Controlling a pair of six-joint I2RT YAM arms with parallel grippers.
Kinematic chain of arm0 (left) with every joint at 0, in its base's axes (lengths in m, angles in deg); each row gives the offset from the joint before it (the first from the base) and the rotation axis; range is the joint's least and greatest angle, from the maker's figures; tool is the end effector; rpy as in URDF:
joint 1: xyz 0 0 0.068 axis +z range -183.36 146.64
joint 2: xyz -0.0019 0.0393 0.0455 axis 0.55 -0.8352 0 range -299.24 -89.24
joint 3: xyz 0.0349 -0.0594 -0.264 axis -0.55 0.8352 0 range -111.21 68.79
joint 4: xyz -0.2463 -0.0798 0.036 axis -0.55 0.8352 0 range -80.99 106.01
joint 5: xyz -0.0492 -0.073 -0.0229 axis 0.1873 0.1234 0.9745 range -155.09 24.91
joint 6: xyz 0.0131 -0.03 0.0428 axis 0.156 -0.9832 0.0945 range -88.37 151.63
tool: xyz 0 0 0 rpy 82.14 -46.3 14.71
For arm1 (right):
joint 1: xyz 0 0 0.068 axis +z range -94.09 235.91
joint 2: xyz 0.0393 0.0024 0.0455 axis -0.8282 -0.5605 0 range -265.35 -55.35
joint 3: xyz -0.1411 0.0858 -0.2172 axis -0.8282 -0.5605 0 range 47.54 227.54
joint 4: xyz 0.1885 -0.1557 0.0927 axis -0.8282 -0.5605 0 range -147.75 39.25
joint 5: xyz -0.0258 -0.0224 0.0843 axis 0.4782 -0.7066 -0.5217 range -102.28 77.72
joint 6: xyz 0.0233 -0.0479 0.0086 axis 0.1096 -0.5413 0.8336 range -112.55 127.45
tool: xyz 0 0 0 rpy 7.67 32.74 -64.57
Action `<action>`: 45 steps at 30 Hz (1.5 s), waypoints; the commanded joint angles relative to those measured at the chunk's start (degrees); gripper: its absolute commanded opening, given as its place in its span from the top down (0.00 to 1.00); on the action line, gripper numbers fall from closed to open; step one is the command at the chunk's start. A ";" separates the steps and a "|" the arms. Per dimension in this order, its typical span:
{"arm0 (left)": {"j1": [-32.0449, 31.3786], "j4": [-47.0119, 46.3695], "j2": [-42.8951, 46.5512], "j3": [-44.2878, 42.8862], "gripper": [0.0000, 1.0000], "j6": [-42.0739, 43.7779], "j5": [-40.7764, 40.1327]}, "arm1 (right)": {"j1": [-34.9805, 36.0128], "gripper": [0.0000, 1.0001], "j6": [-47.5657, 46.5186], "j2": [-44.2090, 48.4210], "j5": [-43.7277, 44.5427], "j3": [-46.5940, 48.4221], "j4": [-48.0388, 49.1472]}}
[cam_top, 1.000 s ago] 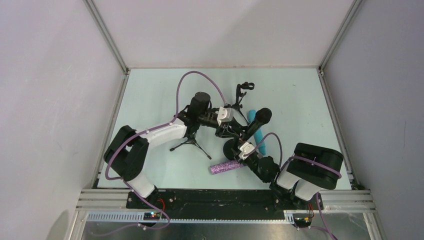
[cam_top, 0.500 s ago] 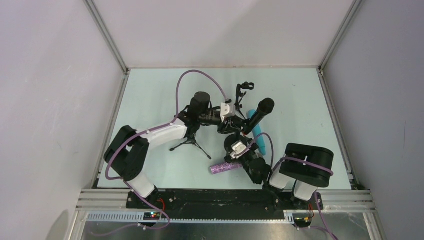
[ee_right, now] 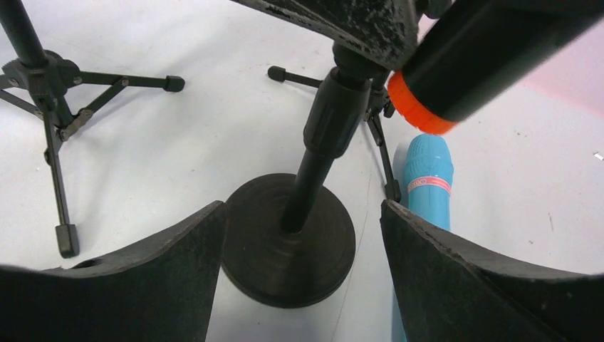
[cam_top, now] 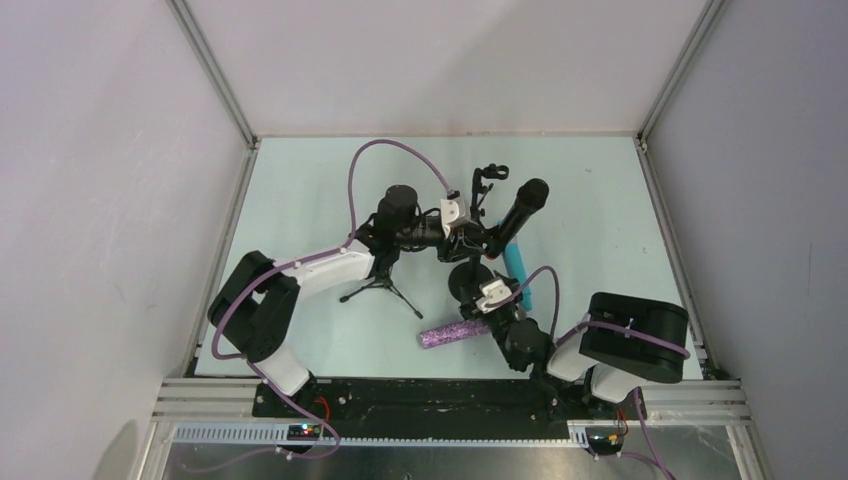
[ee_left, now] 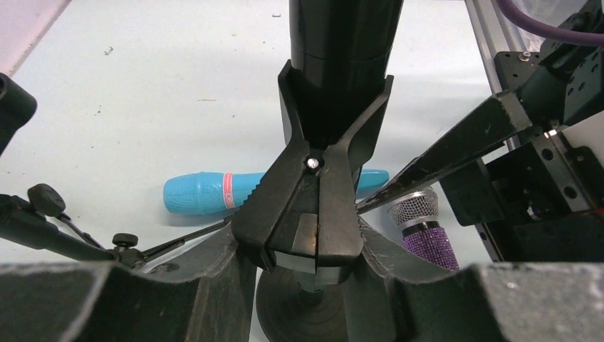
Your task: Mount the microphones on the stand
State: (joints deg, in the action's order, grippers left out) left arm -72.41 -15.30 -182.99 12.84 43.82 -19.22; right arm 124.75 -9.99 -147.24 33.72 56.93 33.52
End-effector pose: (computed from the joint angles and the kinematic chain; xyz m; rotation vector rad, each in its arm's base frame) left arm 0.2664 -0.2490 0.2513 1.2914 1.3344 -1.0476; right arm 0.1029 0.1950 0.1453 -0.5174 1.4613 0.0920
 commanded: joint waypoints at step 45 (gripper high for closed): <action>-0.03 -10.37 0.53 0.93 1.00 -5.23 -0.27 | -7.46 0.66 24.46 -16.65 9.27 13.46 2.39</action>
State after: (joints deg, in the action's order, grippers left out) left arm -72.37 -20.20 -183.01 14.07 39.93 -21.19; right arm 117.67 14.91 -162.19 39.54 68.49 33.49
